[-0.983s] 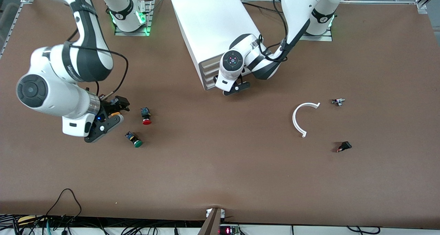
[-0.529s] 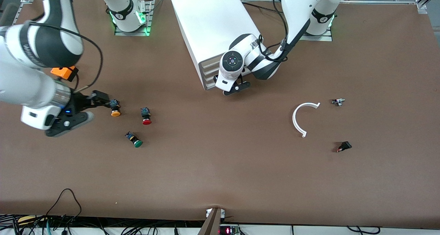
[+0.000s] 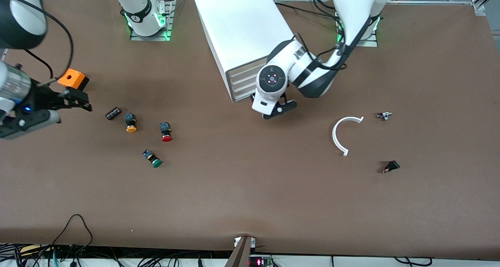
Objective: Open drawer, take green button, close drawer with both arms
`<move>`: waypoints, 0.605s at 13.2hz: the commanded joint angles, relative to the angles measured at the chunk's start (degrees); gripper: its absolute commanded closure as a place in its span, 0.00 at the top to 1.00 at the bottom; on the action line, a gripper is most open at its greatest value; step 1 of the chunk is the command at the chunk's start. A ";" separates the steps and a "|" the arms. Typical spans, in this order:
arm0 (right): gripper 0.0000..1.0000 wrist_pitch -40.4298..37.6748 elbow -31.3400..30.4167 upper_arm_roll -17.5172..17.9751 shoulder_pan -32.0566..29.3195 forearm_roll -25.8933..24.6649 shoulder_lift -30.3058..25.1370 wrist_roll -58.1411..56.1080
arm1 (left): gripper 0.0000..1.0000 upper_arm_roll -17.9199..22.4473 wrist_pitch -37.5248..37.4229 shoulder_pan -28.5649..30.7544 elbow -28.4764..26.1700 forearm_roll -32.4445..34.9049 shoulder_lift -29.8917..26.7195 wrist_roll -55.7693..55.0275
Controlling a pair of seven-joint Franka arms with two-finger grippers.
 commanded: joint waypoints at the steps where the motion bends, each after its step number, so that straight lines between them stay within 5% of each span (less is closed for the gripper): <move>1: 1.00 -0.08 -4.53 3.52 -4.35 -2.23 -4.27 -0.33 | 1.00 5.09 -6.87 -0.21 5.02 -0.68 -0.59 9.86; 4: 1.00 -2.71 -1.65 3.16 -4.78 -8.98 -4.19 -2.09 | 1.00 10.73 -10.56 2.24 4.42 -1.04 -4.62 27.78; 8: 1.00 -5.44 -1.11 2.02 -4.79 -8.65 -4.72 -3.33 | 1.00 19.00 -12.16 4.26 1.61 -1.65 -12.09 51.52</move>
